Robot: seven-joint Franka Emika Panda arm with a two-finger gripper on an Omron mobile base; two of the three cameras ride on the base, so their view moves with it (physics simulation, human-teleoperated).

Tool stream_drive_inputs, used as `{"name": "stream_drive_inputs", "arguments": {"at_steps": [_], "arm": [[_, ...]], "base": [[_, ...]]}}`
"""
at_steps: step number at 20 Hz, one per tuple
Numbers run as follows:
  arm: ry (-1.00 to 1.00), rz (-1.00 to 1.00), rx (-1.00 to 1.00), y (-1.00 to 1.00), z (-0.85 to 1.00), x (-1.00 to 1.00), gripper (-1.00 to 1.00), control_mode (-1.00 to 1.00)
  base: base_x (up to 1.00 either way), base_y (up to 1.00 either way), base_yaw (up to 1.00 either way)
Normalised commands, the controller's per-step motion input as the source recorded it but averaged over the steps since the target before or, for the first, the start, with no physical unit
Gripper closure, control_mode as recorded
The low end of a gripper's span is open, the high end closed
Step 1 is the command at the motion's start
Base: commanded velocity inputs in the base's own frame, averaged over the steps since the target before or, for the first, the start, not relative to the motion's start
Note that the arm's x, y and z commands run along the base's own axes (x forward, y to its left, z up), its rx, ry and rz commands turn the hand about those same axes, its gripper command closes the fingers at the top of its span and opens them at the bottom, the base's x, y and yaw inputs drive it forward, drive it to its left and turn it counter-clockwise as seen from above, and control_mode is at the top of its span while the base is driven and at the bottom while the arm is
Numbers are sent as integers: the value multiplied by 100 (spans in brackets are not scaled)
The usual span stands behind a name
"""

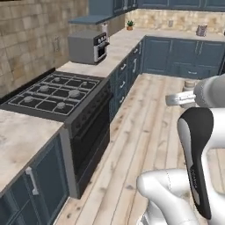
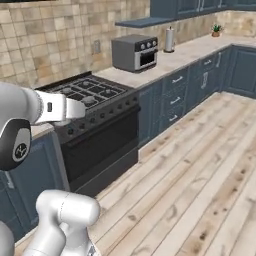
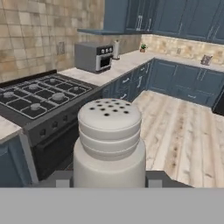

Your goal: Take 2 condiments from the cabinet and move them on the counter near the stove.Make sure the condiments are lined up with each other, next to each other.

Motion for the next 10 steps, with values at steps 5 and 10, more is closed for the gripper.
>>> {"name": "stream_drive_inputs", "arguments": {"at_steps": [5,10], "arm": [[0,0,0,0,0,0,100,100],[0,0,0,0,0,0,100,100]], "base": [[90,-24,76],[78,-24,77]]}}
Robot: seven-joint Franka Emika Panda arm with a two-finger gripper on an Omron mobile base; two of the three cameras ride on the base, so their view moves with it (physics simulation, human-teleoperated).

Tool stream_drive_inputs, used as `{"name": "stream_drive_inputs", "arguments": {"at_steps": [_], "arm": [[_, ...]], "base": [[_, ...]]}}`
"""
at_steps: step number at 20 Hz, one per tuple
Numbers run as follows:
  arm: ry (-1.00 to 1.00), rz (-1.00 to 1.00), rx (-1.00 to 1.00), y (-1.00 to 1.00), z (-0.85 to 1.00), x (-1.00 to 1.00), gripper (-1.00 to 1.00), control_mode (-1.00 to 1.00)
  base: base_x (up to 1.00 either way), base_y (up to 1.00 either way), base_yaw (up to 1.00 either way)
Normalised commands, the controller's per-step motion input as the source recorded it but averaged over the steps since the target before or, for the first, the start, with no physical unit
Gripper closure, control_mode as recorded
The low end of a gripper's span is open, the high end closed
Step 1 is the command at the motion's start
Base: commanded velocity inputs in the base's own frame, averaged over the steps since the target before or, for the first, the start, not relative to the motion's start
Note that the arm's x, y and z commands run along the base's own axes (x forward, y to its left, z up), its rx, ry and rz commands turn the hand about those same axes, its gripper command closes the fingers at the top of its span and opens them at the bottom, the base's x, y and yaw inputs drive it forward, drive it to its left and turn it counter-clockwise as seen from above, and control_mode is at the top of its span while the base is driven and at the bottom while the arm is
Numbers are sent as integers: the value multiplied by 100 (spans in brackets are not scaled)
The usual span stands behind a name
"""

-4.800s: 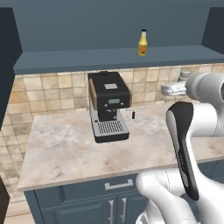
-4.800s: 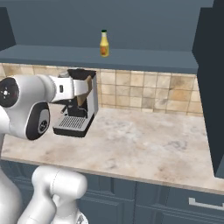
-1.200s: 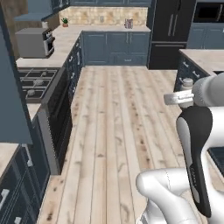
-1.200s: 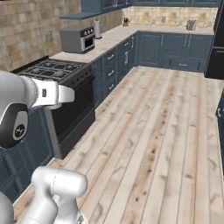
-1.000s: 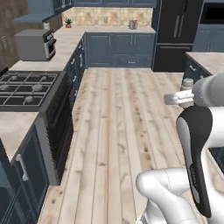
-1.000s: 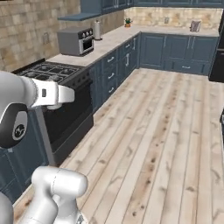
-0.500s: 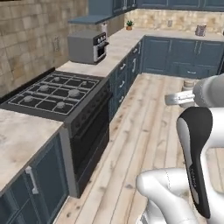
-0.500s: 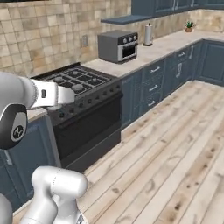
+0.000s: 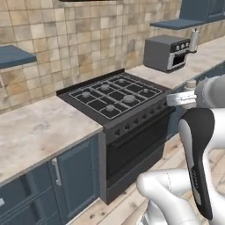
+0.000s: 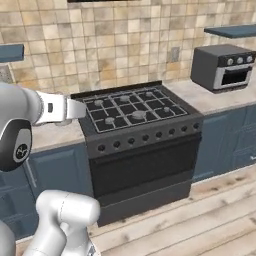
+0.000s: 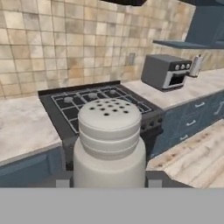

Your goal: Take 2 condiments from the cabinet and move them on the counter near the stove.Make sure the condiments are lined up with each other, next to each other.

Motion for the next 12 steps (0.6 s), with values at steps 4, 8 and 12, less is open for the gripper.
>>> {"name": "stream_drive_inputs", "arguments": {"at_steps": [4,8,12], "arm": [[0,0,0,0,0,0,100,100],[0,0,0,0,0,0,100,100],[0,0,0,0,0,0,100,100]], "base": [[82,-64,61],[74,-92,55],[19,-100,41]]}}
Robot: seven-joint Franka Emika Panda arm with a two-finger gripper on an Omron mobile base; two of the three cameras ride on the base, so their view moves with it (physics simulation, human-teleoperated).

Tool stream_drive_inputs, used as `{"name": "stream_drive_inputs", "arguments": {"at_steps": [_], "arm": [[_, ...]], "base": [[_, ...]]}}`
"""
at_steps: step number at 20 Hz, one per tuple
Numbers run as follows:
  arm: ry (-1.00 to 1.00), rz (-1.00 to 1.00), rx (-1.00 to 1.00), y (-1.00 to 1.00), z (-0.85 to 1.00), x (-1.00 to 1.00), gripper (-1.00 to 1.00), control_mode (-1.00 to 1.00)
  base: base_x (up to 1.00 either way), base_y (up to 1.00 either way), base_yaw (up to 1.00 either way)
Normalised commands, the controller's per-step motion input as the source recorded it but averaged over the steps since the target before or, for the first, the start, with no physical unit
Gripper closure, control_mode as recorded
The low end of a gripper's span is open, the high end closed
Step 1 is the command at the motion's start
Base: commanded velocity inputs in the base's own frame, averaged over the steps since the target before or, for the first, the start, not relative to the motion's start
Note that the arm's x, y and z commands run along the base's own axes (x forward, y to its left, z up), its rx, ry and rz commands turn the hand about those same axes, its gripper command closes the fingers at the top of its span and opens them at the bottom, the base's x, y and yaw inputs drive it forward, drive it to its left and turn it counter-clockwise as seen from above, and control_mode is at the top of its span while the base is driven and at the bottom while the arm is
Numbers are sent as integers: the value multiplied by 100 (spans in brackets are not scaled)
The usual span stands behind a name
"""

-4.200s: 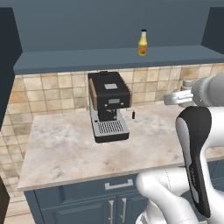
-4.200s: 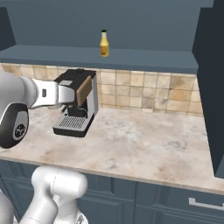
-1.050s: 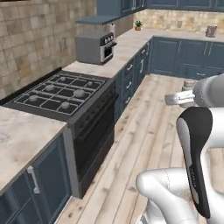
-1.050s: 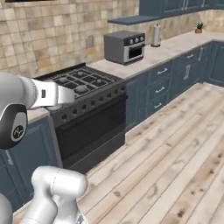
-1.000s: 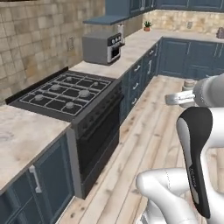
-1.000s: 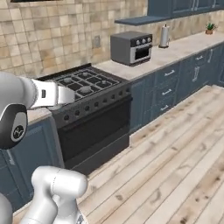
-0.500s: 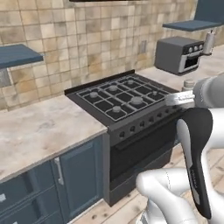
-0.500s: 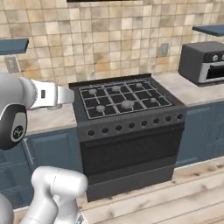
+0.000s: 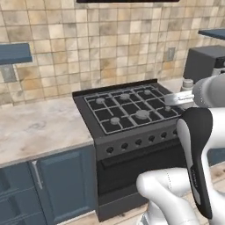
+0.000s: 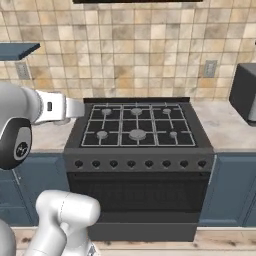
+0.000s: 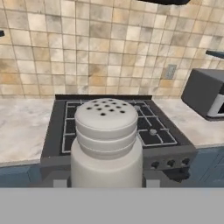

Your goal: Take 2 condiments from the cabinet and move them on the counter near the stove.Make sure the condiments are lined up with each other, next to each other.

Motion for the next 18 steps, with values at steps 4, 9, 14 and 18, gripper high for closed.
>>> {"name": "stream_drive_inputs", "arguments": {"at_steps": [4,9,14,18], "arm": [[0,0,0,0,0,0,100,100],[0,0,0,0,0,0,100,100],[0,0,0,0,0,0,100,100],[0,0,0,0,0,0,100,100]], "base": [[2,-100,35],[5,-100,33],[16,-99,31],[36,-78,25]]}}
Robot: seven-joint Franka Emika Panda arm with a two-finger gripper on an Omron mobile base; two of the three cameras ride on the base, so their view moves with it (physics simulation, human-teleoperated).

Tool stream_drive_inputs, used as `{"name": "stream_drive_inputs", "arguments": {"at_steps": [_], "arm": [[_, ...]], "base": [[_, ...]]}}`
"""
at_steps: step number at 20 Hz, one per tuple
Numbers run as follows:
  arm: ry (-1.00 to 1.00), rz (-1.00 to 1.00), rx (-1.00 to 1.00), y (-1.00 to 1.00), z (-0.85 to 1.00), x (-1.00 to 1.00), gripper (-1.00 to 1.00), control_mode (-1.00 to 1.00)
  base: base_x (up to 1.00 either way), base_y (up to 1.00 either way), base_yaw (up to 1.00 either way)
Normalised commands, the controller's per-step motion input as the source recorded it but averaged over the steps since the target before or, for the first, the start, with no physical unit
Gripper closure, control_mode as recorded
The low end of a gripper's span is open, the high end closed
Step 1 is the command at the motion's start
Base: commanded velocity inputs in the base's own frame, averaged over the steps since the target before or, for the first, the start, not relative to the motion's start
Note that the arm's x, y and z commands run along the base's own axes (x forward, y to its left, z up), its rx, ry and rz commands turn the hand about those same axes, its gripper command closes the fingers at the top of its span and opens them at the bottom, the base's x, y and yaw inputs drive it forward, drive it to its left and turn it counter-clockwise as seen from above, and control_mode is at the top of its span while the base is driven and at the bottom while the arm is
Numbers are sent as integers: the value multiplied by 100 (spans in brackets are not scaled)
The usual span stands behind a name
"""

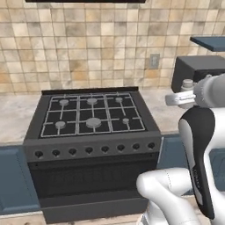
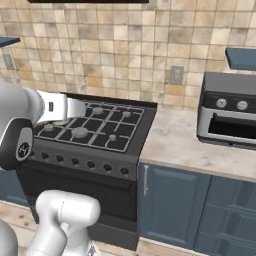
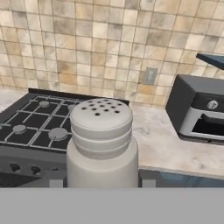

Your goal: Take 2 condiments from the cabinet and move them on the counter near the stove.Make sure the condiments are lined up with each other, next to each other.

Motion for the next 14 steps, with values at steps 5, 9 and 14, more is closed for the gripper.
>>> {"name": "stream_drive_inputs", "arguments": {"at_steps": [5,9,14], "arm": [[0,0,0,0,0,0,100,100],[0,0,0,0,0,0,100,100],[0,0,0,0,0,0,100,100]], "base": [[47,-27,10],[56,0,0],[56,0,-1]]}}
